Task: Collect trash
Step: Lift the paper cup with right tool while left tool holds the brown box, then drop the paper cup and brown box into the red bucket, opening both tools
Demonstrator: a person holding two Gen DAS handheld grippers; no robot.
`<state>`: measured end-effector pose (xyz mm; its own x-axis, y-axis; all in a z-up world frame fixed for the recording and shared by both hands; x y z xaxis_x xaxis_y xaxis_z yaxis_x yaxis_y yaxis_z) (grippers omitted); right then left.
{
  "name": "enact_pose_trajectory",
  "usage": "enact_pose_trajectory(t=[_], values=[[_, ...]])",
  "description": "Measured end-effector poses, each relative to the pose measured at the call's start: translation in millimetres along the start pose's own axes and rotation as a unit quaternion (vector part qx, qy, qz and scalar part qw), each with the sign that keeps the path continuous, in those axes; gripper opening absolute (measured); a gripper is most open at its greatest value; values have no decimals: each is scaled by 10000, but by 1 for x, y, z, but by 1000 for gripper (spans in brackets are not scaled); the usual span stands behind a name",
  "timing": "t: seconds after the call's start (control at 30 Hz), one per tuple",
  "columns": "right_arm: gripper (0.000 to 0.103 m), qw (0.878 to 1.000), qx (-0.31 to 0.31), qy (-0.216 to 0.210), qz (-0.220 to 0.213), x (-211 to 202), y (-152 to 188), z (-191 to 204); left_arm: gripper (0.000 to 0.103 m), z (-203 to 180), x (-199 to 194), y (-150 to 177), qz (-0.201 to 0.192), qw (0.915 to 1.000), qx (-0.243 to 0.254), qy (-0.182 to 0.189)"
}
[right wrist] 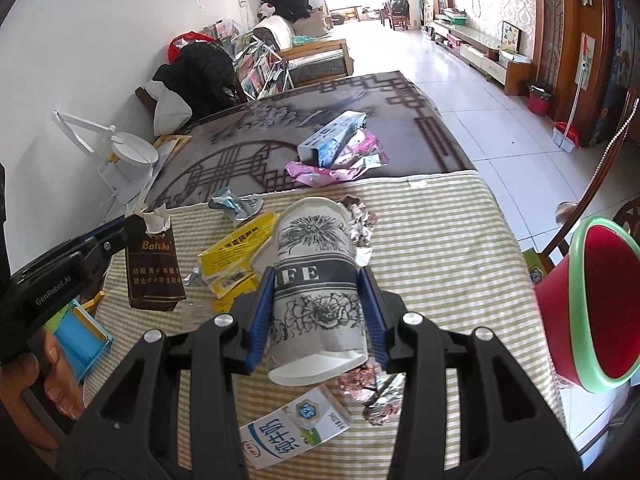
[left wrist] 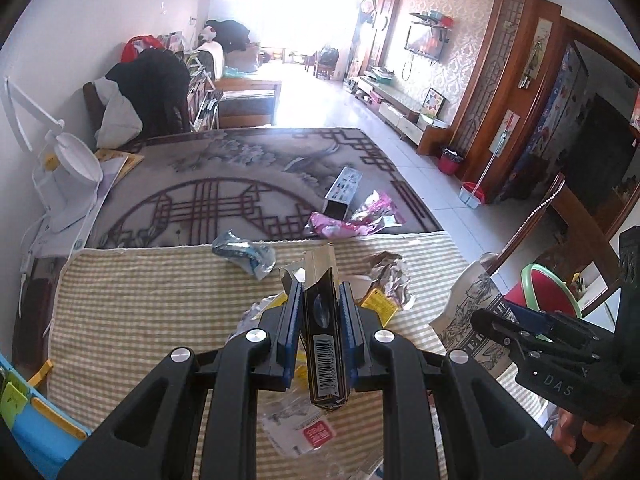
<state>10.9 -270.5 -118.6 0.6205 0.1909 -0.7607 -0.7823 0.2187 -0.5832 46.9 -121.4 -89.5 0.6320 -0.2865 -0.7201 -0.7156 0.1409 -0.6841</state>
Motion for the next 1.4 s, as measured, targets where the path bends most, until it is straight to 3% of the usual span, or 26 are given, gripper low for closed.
enact_pose_trajectory(t=[0.7, 1.4], values=[[41, 9999, 20, -52, -112, -13, -29, -66, 16, -62, 23, -20, -14, 9999, 86, -54], [41, 9983, 335, 26, -466, -50, -52, -157, 16, -161, 31, -44, -154, 9988, 463, 35]])
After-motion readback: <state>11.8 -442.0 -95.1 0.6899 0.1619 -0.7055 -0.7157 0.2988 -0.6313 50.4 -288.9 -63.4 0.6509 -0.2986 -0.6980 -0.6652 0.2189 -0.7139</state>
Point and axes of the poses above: each gripper's, at about its wrist camera, not at the fingertips, and x roughly the way its jaws point, z to its left, y to its underside, the point moved 9 cm from there along x, roughly the way its jaws point, and after that the axes turned 4 degrees about x, right-handed, at the moved point
